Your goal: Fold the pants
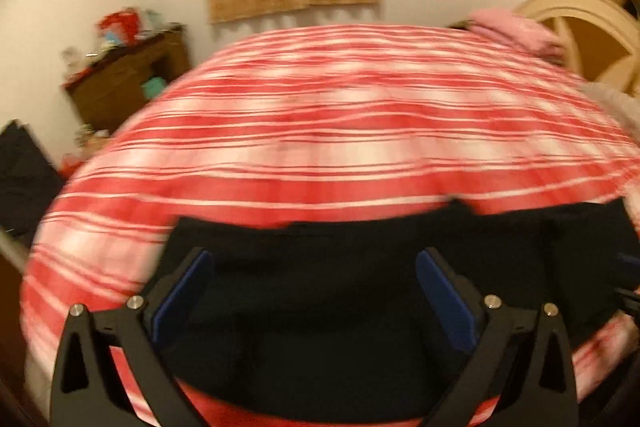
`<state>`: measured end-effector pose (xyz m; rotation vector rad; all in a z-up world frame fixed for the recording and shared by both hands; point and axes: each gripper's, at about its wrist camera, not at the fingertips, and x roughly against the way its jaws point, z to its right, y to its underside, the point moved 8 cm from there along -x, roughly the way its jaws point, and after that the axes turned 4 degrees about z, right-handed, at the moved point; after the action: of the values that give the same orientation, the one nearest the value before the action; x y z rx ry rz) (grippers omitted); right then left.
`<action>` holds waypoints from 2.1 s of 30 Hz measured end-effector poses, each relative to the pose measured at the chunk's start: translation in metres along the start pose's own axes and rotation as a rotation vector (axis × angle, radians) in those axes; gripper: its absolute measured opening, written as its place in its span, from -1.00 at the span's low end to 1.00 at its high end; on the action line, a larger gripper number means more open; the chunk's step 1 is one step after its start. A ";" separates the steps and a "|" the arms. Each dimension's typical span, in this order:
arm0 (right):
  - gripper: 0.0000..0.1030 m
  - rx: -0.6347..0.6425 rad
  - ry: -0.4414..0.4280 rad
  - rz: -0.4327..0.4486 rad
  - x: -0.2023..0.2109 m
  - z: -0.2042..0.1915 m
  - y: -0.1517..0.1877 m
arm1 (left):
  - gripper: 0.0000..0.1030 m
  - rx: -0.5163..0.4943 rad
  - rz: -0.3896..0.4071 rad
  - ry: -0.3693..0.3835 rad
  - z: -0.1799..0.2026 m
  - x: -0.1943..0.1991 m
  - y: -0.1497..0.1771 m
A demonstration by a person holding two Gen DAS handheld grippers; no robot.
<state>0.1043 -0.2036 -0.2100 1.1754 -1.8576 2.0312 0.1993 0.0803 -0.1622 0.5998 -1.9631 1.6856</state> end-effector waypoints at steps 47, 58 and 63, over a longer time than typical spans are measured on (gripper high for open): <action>-0.08 0.010 -0.031 -0.032 -0.017 -0.016 0.014 | 0.13 0.205 -0.123 0.042 -0.103 -0.043 0.051; -0.08 0.023 -0.004 -0.070 -0.021 -0.015 0.017 | -0.81 0.188 -0.122 0.140 -0.082 -0.023 0.038; -0.08 0.022 0.013 -0.071 -0.019 -0.013 0.016 | -0.82 0.269 -0.115 0.221 -0.083 -0.014 0.033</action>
<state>0.1021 -0.1883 -0.2335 1.2127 -1.7659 2.0214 0.1966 0.1673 -0.1865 0.5810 -1.5342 1.8705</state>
